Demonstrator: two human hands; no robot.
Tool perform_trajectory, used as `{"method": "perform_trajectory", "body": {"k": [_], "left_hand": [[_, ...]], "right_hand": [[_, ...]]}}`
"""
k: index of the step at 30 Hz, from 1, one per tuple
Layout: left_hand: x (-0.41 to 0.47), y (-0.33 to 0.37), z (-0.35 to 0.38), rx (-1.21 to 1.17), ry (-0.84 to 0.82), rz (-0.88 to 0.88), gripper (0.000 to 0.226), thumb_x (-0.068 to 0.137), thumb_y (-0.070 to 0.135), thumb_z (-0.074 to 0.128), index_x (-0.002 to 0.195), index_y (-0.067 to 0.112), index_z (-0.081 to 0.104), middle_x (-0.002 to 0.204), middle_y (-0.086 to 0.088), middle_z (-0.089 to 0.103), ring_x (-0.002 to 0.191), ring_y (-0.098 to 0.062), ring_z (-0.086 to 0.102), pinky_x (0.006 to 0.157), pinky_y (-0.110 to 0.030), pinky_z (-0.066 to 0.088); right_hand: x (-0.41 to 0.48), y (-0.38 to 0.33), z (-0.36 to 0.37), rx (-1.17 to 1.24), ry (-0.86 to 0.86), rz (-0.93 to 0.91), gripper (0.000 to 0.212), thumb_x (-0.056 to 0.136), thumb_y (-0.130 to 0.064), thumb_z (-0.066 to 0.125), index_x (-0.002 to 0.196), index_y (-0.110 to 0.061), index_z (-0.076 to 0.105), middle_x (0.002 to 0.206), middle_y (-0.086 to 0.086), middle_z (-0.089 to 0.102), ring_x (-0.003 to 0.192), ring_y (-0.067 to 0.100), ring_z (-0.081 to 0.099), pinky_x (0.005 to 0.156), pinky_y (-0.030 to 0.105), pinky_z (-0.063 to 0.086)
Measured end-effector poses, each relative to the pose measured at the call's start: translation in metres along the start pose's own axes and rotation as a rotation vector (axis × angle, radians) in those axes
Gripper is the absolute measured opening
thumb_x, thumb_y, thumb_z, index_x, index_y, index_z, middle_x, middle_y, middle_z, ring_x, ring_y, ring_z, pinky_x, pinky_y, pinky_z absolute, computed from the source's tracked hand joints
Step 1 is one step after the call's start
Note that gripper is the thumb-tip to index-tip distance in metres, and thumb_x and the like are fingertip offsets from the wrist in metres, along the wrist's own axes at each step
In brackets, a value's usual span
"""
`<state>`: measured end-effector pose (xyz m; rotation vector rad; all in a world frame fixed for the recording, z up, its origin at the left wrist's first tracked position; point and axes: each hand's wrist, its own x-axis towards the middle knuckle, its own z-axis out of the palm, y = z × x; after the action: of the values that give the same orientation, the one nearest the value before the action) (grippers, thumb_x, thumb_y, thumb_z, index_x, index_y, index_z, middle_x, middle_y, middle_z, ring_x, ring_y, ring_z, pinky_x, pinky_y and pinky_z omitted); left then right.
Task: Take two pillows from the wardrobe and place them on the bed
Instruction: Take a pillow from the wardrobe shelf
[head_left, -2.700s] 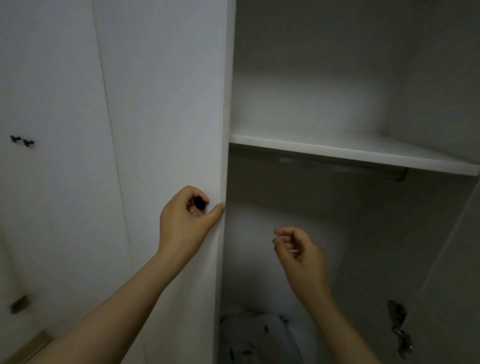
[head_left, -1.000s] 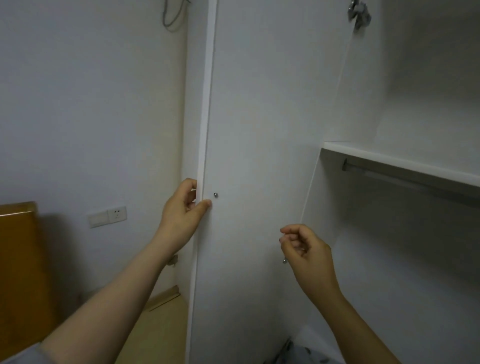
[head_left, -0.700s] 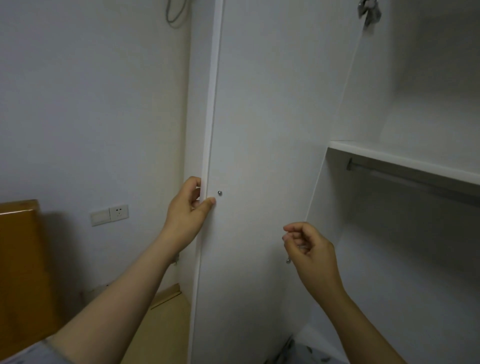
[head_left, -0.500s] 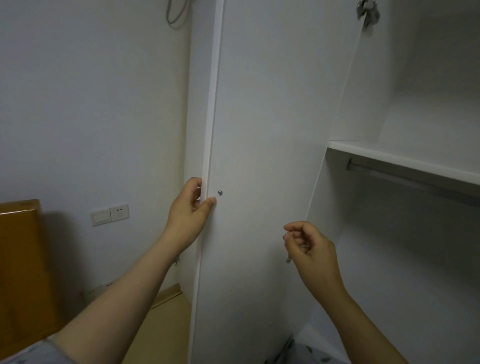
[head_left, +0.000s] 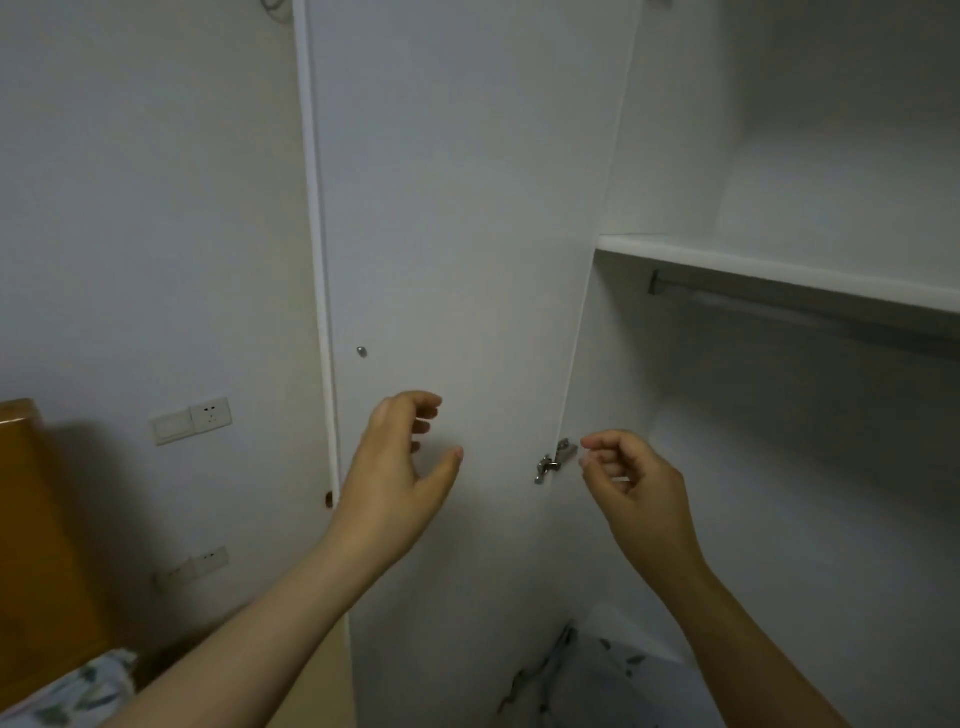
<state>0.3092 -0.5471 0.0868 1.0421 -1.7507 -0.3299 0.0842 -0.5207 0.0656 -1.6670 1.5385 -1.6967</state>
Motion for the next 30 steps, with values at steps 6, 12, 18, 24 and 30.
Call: {"method": "perform_trajectory", "body": {"k": [6, 12, 18, 24, 30], "left_hand": [[-0.023, 0.035, 0.088, -0.062, -0.171, -0.005, 0.039, 0.083, 0.022, 0.064, 0.118, 0.023, 0.047, 0.114, 0.006, 0.050, 0.100, -0.004, 0.052, 0.084, -0.014, 0.044], [-0.053, 0.063, 0.181, -0.100, -0.330, -0.031, 0.040, 0.084, 0.022, 0.063, 0.121, 0.021, 0.049, 0.116, 0.005, 0.051, 0.100, -0.006, 0.053, 0.082, -0.013, 0.042], [-0.092, 0.069, 0.253, -0.097, -0.503, -0.064, 0.043, 0.084, 0.023, 0.063, 0.125, 0.020, 0.048, 0.116, 0.005, 0.051, 0.099, -0.006, 0.052, 0.075, -0.003, 0.039], [-0.107, 0.051, 0.304, -0.112, -0.630, -0.137, 0.038, 0.085, 0.020, 0.061, 0.122, 0.018, 0.051, 0.115, 0.003, 0.052, 0.097, -0.010, 0.053, 0.082, -0.017, 0.041], [-0.107, 0.005, 0.352, -0.099, -0.774, -0.139, 0.035, 0.086, 0.021, 0.061, 0.119, 0.013, 0.052, 0.109, 0.003, 0.051, 0.093, -0.011, 0.051, 0.082, -0.021, 0.042]], "right_hand": [[-0.021, 0.040, -0.079, -0.088, 0.069, 0.071, 0.012, 0.088, -0.007, 0.058, 0.091, -0.017, 0.065, 0.066, -0.005, 0.056, 0.054, 0.001, 0.050, 0.050, 0.011, 0.040], [-0.058, 0.092, -0.163, -0.201, 0.138, 0.196, 0.010, 0.087, -0.011, 0.059, 0.091, -0.020, 0.064, 0.077, -0.005, 0.064, 0.069, 0.005, 0.059, 0.059, 0.013, 0.048], [-0.103, 0.150, -0.218, -0.277, 0.175, 0.399, 0.010, 0.087, -0.012, 0.060, 0.091, -0.020, 0.064, 0.085, -0.008, 0.066, 0.076, 0.004, 0.061, 0.064, 0.006, 0.046], [-0.134, 0.200, -0.238, -0.366, 0.148, 0.548, 0.011, 0.086, -0.010, 0.060, 0.090, -0.019, 0.063, 0.082, -0.005, 0.066, 0.075, 0.002, 0.061, 0.065, 0.007, 0.045], [-0.145, 0.244, -0.229, -0.423, 0.119, 0.707, 0.010, 0.086, -0.012, 0.061, 0.094, -0.018, 0.063, 0.082, 0.000, 0.066, 0.079, 0.017, 0.064, 0.077, 0.033, 0.055]]}}
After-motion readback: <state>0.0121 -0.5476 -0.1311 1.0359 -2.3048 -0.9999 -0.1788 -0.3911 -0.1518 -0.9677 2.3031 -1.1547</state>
